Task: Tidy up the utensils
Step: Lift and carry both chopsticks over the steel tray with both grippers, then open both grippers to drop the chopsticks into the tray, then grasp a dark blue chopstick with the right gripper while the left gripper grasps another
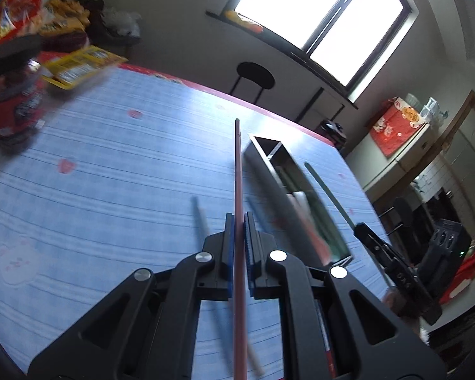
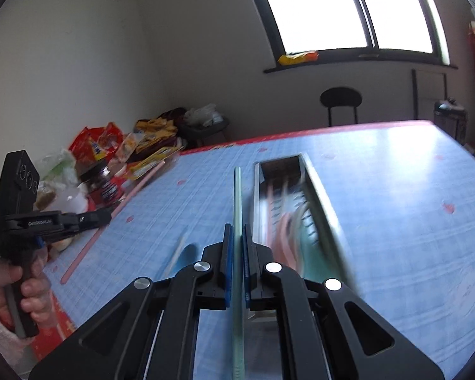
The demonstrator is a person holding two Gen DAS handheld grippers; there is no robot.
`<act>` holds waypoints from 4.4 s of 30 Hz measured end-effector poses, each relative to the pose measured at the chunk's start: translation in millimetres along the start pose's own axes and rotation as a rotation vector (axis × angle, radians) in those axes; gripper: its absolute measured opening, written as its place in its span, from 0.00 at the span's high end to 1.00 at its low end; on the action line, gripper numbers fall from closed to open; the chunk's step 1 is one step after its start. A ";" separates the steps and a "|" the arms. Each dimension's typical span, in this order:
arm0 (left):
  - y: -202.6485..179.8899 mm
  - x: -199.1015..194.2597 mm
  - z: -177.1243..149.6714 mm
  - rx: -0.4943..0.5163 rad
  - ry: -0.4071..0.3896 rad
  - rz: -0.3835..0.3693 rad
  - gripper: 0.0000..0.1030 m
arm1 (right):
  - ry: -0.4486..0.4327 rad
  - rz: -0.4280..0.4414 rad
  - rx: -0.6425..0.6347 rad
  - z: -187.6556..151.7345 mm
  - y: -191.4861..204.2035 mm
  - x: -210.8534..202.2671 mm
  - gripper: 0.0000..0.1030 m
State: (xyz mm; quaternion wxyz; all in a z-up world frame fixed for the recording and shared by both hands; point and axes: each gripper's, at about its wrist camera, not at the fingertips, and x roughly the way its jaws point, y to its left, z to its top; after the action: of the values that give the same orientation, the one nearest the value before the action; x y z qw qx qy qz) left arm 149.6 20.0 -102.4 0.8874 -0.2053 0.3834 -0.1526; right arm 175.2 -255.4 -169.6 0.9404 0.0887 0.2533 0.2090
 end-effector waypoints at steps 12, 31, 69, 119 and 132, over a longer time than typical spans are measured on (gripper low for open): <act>-66.2 108.2 16.4 -0.226 0.096 -0.098 0.90 | 0.033 -0.021 0.074 30.5 -57.7 49.8 0.94; -78.4 161.2 8.5 -0.316 0.100 -0.051 0.90 | 0.098 -0.065 0.107 19.7 -73.5 69.9 0.94; -46.0 -31.6 8.9 0.283 -0.218 0.294 0.06 | -0.094 -0.096 0.039 26.4 -42.1 23.3 0.06; 16.4 18.6 -72.5 0.360 0.112 0.126 0.61 | 0.416 -0.029 -0.219 -73.0 51.2 41.9 0.90; 11.6 67.4 -60.1 0.354 0.197 0.177 0.77 | 0.390 -0.026 -0.227 -73.1 52.1 45.8 0.90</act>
State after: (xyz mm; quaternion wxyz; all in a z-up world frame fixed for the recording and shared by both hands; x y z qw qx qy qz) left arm 150.6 -13.7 -187.0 0.8778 0.0040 0.4522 -0.1583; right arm 155.4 -184.2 -238.0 0.8801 -0.0630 0.4064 0.2374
